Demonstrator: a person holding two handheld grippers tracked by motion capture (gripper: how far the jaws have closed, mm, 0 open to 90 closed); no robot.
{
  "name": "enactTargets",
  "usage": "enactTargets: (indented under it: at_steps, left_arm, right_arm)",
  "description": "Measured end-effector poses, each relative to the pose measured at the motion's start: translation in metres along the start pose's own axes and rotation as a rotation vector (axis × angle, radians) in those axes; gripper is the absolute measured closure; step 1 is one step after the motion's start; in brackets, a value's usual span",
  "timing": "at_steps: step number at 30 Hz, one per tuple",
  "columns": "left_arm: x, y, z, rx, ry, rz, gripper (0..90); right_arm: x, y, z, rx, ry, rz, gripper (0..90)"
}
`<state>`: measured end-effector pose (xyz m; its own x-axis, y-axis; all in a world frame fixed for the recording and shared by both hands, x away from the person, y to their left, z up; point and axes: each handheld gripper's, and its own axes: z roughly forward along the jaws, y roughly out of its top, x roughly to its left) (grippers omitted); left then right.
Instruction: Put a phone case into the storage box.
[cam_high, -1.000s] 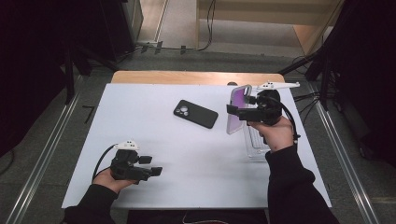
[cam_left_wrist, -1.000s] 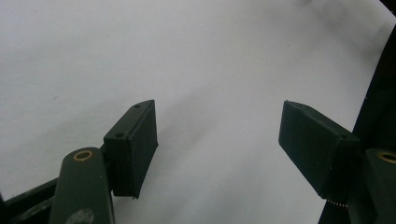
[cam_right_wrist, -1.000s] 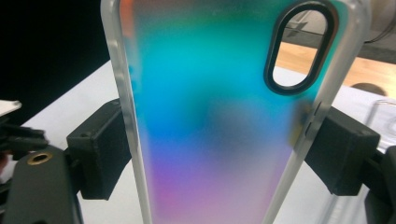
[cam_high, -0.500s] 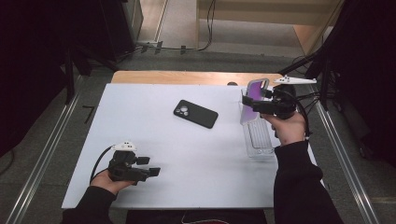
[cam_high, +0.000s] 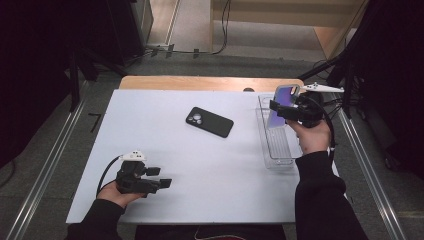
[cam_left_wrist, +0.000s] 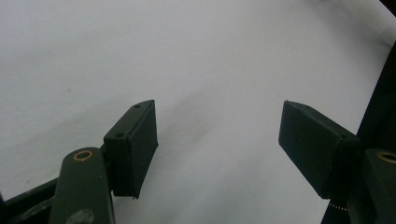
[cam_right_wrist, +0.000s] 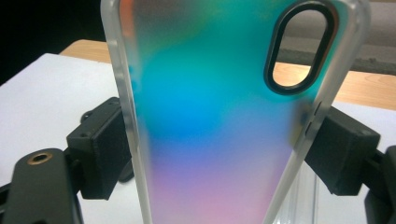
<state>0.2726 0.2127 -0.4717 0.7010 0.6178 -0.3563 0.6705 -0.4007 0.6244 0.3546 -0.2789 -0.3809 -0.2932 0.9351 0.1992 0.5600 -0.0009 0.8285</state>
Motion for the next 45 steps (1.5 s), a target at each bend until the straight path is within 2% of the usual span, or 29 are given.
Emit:
enactTargets:
  at_steps: [6, 14, 18, 29, 39, 42, 45]
  left_arm:
    - [0.000, 0.000, 0.000, -0.001, 0.000, 0.002, 28.1]
    - [0.001, 0.001, 0.000, -0.007, 0.000, -0.003, 28.1]
    - [0.001, 0.000, 0.000, -0.008, 0.009, -0.007, 28.1]
    - [0.002, -0.001, 0.000, -0.010, 0.007, -0.016, 28.1]
    - [0.003, -0.001, 0.001, -0.008, 0.007, -0.017, 28.1]
    - [0.003, -0.001, 0.001, -0.008, 0.006, -0.015, 28.1]
    - [0.002, -0.001, 0.001, -0.009, 0.006, -0.015, 28.1]
  right_arm:
    - [-0.008, -0.002, 0.008, 0.007, -0.037, -0.001, 14.6]
    - [-0.019, -0.001, 0.028, 0.011, -0.076, 0.007, 14.6]
    - [-0.023, 0.003, 0.038, 0.039, -0.092, 0.006, 14.6]
    - [-0.035, 0.020, 0.063, 0.050, -0.077, 0.028, 14.6]
    - [-0.046, 0.037, 0.081, 0.047, -0.103, 0.043, 14.6]
    - [-0.049, 0.038, 0.089, 0.077, -0.120, 0.027, 14.5]
    - [-0.052, 0.036, 0.096, 0.061, -0.129, 0.049, 14.5]
